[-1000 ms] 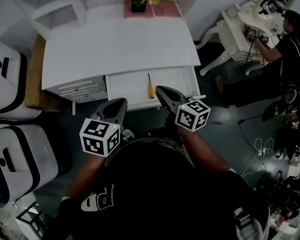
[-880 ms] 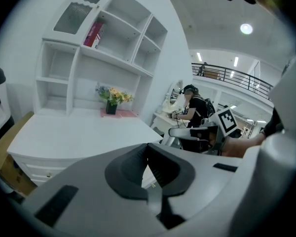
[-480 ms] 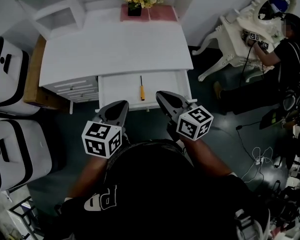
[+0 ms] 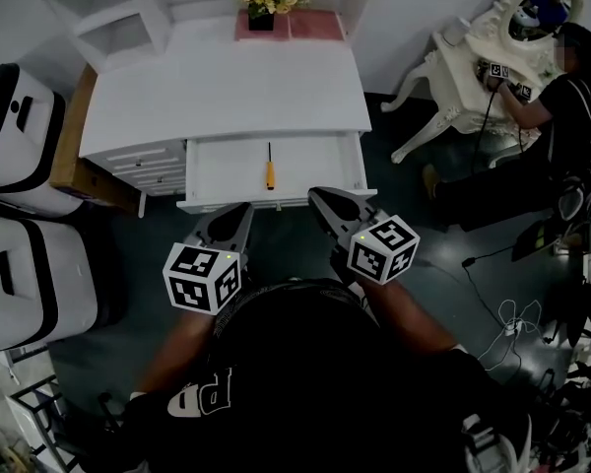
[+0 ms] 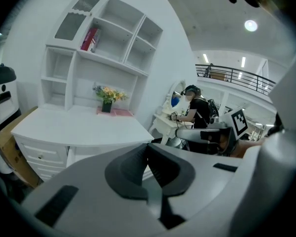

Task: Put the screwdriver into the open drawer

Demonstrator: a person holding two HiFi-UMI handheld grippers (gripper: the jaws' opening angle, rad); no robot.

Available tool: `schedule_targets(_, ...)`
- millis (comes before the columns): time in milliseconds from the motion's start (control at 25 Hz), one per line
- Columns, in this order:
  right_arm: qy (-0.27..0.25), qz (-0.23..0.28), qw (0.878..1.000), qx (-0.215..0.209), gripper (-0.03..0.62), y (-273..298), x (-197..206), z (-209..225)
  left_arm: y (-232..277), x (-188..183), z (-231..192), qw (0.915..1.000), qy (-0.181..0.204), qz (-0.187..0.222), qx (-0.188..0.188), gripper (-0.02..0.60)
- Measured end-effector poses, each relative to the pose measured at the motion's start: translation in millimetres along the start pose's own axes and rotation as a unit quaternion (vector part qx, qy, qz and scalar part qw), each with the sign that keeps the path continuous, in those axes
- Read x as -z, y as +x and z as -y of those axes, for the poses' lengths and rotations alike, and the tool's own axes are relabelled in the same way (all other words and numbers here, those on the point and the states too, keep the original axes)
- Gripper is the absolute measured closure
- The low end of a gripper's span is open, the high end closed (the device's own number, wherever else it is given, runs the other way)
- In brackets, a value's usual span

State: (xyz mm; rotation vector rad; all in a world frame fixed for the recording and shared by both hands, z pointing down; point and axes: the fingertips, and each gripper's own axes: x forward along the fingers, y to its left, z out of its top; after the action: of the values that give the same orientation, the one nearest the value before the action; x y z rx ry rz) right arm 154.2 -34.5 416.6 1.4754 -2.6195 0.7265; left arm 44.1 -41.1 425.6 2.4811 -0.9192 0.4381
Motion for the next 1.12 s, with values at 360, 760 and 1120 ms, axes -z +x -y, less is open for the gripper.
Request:
schedule_targets(360, -0.004, -0.005, 1.000, -0.008, 0.585, -42.7, 22.0, -9.1, -18.7, 20.6, 36.1, 0.9998, -0.004, 0.010, -0.019, 0.571)
schedule_targets(760, -0.005, -0.014, 0.999, -0.028, 0.585, -63.6, 41.1, -19.9, -40.8, 43.4, 52.5, 0.9987, -0.015, 0.015, -0.047, 0.571)
schedule_targets(1120, -0.009, -0.012, 1.000, -0.026, 0.585, -70.1, 43.7, -25.6, -39.0, 43.2, 55.2, 0.9989, -0.009, 0.011, -0.045, 0.571)
